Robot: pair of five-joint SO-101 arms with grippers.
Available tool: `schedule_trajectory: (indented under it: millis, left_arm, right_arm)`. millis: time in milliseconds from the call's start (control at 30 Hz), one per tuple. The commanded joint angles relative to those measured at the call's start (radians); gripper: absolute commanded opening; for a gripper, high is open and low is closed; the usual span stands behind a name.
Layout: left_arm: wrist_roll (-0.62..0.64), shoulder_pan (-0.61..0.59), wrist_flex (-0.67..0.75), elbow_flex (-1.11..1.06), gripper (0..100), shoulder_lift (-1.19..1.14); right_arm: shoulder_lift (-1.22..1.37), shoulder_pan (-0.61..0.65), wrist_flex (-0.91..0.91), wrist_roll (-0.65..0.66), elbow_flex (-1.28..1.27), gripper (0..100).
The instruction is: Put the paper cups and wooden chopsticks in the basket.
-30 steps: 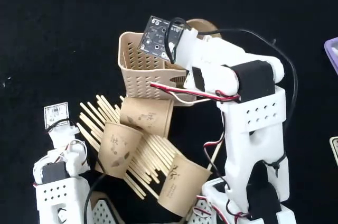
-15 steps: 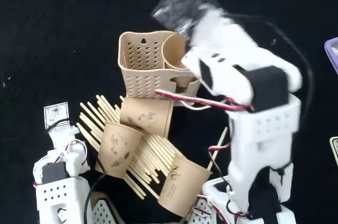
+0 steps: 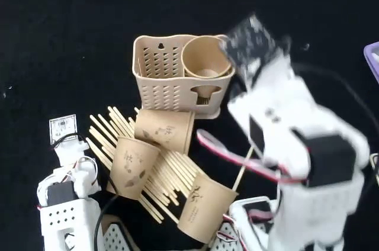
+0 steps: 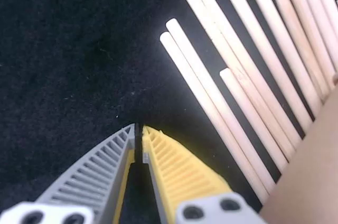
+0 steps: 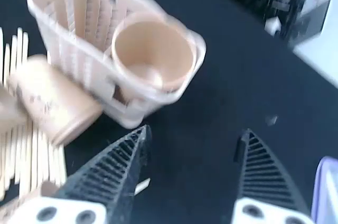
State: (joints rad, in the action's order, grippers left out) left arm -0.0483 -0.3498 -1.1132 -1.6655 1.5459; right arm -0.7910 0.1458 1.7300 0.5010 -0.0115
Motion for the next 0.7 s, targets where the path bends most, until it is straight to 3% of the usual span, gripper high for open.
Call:
schedule_trajectory:
  millis: [0,133,233,333,533,667]
  left_arm:
    - [0.005,0.018,0.034,-0.001,4,-0.003]
    - [0.005,0.018,0.034,-0.001,4,-0.003]
    - [0.005,0.018,0.034,-0.001,4,-0.003]
    - [0.005,0.018,0.034,-0.001,4,-0.003]
    - [0.005,0.018,0.034,-0.001,4,-0.003]
    - [0.005,0.018,0.035,-0.001,4,-0.003]
  right_arm:
    - [-0.24,-0.028,0.037,-0.003,-0.351,26.5]
    - [-0.406,0.052,0.028,0.112,-0.682,26.5]
    - [-0.443,0.049,0.008,0.284,-0.773,26.6]
    - [-0.417,0.069,-0.054,0.362,-0.829,26.8]
    - [-0.252,0.146,-0.29,0.264,-0.987,26.8]
    - [-0.111,0.218,-0.292,0.169,-0.954,26.8]
